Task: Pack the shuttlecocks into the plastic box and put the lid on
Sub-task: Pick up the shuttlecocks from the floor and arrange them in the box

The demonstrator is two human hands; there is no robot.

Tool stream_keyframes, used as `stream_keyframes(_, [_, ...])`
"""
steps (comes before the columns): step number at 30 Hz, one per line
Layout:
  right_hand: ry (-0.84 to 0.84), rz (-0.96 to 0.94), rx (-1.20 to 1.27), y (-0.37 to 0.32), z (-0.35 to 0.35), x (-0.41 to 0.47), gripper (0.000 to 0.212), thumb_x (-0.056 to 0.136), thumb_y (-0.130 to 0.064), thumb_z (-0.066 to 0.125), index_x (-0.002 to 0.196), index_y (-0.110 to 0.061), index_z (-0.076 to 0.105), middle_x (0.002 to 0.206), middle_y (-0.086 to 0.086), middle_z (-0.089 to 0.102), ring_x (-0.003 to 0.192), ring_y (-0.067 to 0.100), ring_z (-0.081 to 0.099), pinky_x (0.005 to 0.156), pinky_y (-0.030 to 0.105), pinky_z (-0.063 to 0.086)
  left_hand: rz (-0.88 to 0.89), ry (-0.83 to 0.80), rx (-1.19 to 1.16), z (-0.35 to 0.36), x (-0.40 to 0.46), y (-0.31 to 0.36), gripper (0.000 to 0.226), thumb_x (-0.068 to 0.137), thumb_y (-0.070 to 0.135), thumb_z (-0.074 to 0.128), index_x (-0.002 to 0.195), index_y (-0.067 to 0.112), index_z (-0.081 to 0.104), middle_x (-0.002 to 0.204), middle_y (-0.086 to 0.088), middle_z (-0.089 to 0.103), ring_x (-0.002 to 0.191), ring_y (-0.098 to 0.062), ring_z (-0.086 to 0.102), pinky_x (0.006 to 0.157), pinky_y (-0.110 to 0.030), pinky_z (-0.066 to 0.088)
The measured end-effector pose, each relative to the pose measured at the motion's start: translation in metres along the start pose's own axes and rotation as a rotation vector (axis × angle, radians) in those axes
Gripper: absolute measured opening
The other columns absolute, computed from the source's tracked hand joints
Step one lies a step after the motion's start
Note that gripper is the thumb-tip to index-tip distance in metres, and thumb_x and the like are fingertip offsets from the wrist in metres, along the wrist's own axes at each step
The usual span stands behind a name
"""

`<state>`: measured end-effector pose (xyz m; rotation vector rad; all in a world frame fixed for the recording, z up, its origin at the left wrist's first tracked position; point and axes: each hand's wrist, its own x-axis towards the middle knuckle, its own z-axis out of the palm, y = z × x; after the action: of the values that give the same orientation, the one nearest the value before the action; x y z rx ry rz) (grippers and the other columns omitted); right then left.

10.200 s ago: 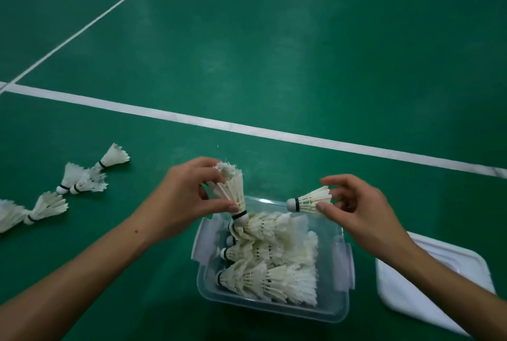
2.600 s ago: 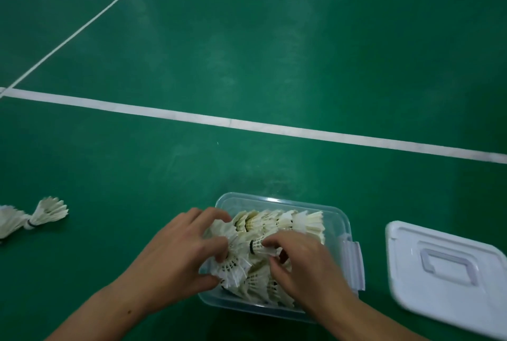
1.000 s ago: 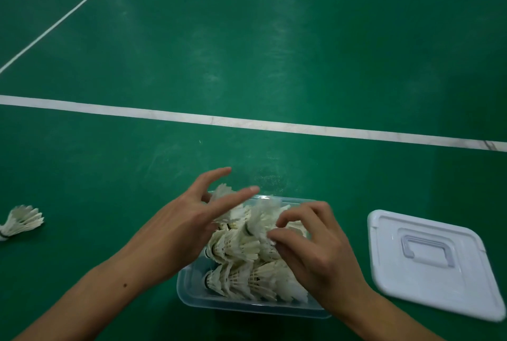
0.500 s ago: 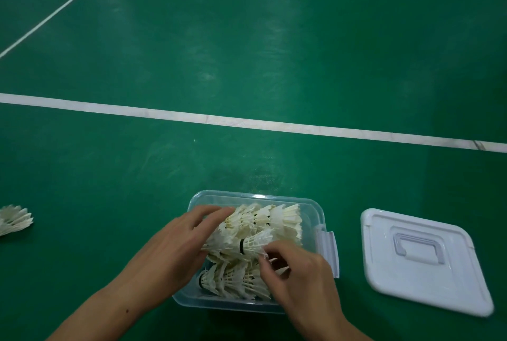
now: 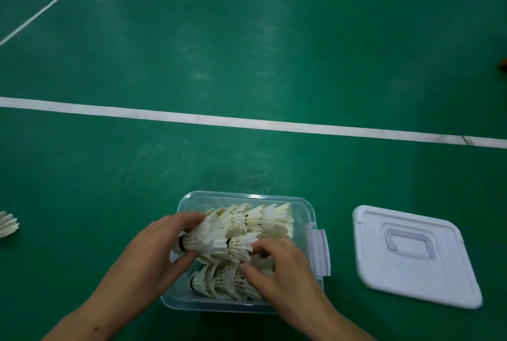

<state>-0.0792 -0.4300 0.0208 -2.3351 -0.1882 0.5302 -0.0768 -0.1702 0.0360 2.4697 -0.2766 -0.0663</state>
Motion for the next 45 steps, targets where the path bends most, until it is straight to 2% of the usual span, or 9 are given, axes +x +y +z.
stream_keyframes(2, [0.015, -0.015, -0.024, 0.000, -0.011, -0.006, 0.036, 0.091, -0.063, 0.061, 0.123, -0.046, 0.058, 0.113, -0.035, 0.047, 0.114, -0.009, 0.049, 0.106, 0.025, 0.047, 0.016, 0.013, 0.006, -0.007, 0.000, 0.005, 0.058, 0.083, 0.024, 0.086, 0.127, 0.050, 0.059, 0.114, 0.029, 0.067, 0.104, 0.000, 0.066, 0.082, -0.035, 0.057])
stream_keyframes(6, [0.205, -0.139, -0.078, -0.002, -0.033, -0.011, 0.043, 0.089, -0.073, 0.058, 0.120, -0.045, 0.064, 0.111, -0.035, 0.060, 0.114, -0.008, 0.052, 0.091, 0.023, 0.052, 0.088, 0.030, -0.046, -0.013, 0.012, 0.022, 0.055, 0.081, 0.020, 0.087, 0.127, 0.042, 0.065, 0.119, 0.025, 0.064, 0.109, -0.006, 0.066, 0.083, -0.031, 0.054])
stream_keyframes(10, [0.264, -0.347, -0.010, -0.019, -0.045, -0.002, 0.039, 0.088, -0.058, 0.073, 0.120, -0.036, 0.067, 0.117, -0.028, 0.065, 0.116, 0.000, 0.056, 0.090, 0.020, 0.048, 0.136, 0.033, -0.043, -0.005, 0.031, 0.036, 0.057, 0.082, 0.023, 0.086, 0.131, 0.038, 0.063, 0.119, 0.024, 0.062, 0.106, -0.009, 0.066, 0.082, -0.039, 0.056])
stream_keyframes(14, [0.391, -0.434, -0.009, -0.022, -0.042, 0.010, 0.019, 0.089, -0.034, 0.080, 0.103, -0.025, 0.071, 0.099, -0.018, 0.069, 0.094, 0.003, 0.058, 0.079, 0.018, 0.046, 0.183, 0.016, -0.073, 0.001, 0.044, 0.051, 0.052, 0.085, 0.025, 0.084, 0.131, 0.035, 0.063, 0.117, 0.022, 0.061, 0.104, -0.009, 0.064, 0.083, -0.039, 0.055])
stream_keyframes(19, [0.367, -0.340, 0.014, -0.005, -0.052, -0.002, 0.013, 0.094, -0.034, 0.074, 0.103, -0.024, 0.072, 0.094, -0.018, 0.068, 0.084, 0.004, 0.064, 0.069, 0.021, 0.054, 0.204, -0.016, -0.044, 0.006, 0.044, 0.048, 0.055, 0.086, 0.039, 0.080, 0.136, 0.037, 0.058, 0.122, 0.025, 0.058, 0.109, -0.002, 0.061, 0.086, -0.031, 0.055])
stream_keyframes(24, [0.366, -0.173, -0.050, 0.019, -0.065, -0.027, 0.014, 0.089, -0.036, 0.076, 0.096, -0.035, 0.064, 0.081, -0.019, 0.066, 0.069, 0.004, 0.063, 0.057, 0.015, 0.047, 0.163, -0.119, 0.147, 0.010, 0.023, 0.013, 0.070, 0.077, 0.058, 0.081, 0.139, 0.046, 0.052, 0.131, 0.026, 0.057, 0.115, -0.001, 0.059, 0.094, -0.029, 0.054])
stream_keyframes(30, [0.234, -0.113, -0.149, 0.025, -0.042, -0.031, 0.019, 0.088, -0.054, 0.066, 0.099, -0.040, 0.062, 0.079, -0.024, 0.067, 0.078, 0.000, 0.068, 0.067, 0.024, 0.057, 0.149, -0.174, 0.243, 0.026, 0.012, 0.003, 0.061, 0.081, 0.057, 0.078, 0.136, 0.048, 0.052, 0.128, 0.027, 0.059, 0.105, -0.003, 0.063, 0.083, -0.026, 0.055])
stream_keyframes(40, [0.109, -0.064, 0.007, 0.023, -0.017, 0.001, 0.016, 0.090, -0.025, 0.077, 0.103, -0.030, 0.070, 0.087, -0.019, 0.074, 0.086, -0.003, 0.071, 0.078, 0.020, 0.060, 0.087, -0.146, 0.251, 0.038, 0.025, 0.011, 0.048, 0.078, 0.041, 0.088, 0.120, 0.041, 0.064, 0.110, 0.024, 0.067, 0.084, -0.001, 0.065, 0.066, -0.017, 0.049])
stream_keyframes(45, [0.073, -0.006, 0.018, 0.029, -0.007, 0.014, 0.016, 0.088, -0.025, 0.078, 0.100, -0.029, 0.068, 0.087, -0.016, 0.075, 0.081, -0.001, 0.071, 0.077, 0.026, 0.061, 0.069, -0.155, 0.217, 0.049, 0.031, 0.010, 0.045, 0.086, 0.040, 0.080, 0.124, 0.045, 0.057, 0.121, 0.022, 0.063, 0.091, -0.007, 0.068, 0.069, -0.034, 0.060])
